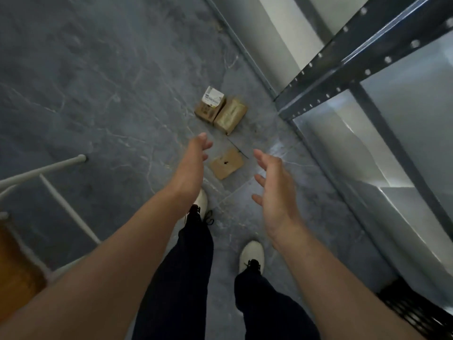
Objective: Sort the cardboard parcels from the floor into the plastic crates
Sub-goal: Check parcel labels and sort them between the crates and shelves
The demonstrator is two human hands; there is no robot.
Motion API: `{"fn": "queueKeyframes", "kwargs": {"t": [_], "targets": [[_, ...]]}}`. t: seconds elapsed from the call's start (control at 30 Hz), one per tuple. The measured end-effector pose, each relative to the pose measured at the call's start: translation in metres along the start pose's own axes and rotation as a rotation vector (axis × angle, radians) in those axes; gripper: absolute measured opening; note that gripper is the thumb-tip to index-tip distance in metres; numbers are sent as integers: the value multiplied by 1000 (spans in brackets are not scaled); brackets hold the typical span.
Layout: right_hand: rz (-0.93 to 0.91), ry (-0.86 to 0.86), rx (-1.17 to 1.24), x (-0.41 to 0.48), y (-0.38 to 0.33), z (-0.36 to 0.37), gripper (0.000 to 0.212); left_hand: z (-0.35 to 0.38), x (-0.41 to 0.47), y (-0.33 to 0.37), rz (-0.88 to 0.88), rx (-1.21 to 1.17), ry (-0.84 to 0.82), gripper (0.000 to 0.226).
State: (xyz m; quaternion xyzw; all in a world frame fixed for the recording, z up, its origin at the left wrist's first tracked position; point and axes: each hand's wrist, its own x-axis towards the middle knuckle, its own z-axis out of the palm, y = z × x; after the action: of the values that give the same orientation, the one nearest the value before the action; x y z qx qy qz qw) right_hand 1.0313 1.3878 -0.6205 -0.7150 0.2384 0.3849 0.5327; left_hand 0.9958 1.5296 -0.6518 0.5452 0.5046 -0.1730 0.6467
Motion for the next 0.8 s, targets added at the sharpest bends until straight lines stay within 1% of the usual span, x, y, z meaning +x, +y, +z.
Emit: {"fn": "queueKeyframes", "kwargs": {"t": [0.13,0.3,0.43,0.53,0.6,0.67,0.73,0.8], "targets": [[64,46,-53,88,28,15,31,8,89,-17,-84,9,0,56],[151,43,-142,185,74,34,33,22,180,-56,-217,7,-5,57],[163,-22,-206,260,113,41,38,34,247,-98,-321,-67,70,63],[117,-39,-304,312,148,43,33,42,286,-133,-418,-137,148,67],[91,-67,-375,340,173,42,34,44,306,-155,-503,-246,165,76],[132,-92,-418,357,193,44,49,44,320,-174,-572,-394,155,84],[166,-100,-461,363,208,45,58,43,325,-188,-603,-532,142,84],[147,-107,-480,362,215,43,58,45,327,-198,-602,-590,145,77]]}}
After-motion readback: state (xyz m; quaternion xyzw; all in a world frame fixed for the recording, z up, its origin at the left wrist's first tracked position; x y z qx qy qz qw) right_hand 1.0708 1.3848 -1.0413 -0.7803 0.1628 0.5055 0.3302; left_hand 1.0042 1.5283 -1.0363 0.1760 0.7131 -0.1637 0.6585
